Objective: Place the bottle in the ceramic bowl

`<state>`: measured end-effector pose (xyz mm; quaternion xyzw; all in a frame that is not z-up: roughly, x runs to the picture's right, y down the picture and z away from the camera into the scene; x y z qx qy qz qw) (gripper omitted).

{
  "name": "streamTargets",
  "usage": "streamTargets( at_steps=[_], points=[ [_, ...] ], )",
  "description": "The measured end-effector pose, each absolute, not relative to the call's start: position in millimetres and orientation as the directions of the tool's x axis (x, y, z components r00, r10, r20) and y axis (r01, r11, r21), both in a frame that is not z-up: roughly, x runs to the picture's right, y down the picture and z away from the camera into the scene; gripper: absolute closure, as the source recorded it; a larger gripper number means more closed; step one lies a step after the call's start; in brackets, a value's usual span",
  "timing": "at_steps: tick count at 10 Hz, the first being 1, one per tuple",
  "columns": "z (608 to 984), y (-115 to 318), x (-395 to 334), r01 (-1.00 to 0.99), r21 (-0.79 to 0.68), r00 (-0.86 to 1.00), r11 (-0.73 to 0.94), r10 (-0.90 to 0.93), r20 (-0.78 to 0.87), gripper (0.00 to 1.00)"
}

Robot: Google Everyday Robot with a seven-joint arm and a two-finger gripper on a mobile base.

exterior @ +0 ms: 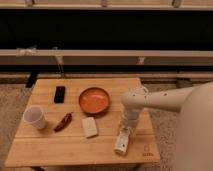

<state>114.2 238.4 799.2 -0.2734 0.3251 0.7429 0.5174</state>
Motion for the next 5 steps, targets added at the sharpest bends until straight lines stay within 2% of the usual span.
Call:
streamTargets(
  at_steps=[1, 3, 5],
  points=[
    [800.1, 238.7, 112.3, -0.949, 0.201, -0.31, -0.244, 0.589, -0.746, 0.53],
    [798.0, 236.0, 112.1, -0.949, 0.209, -0.311, -0.235, 0.593, -0.743, 0.7],
    [794.0, 225.9, 104.9, -0.953, 0.205, -0.302, -0.224, 0.612, -0.731, 0.93]
  ],
)
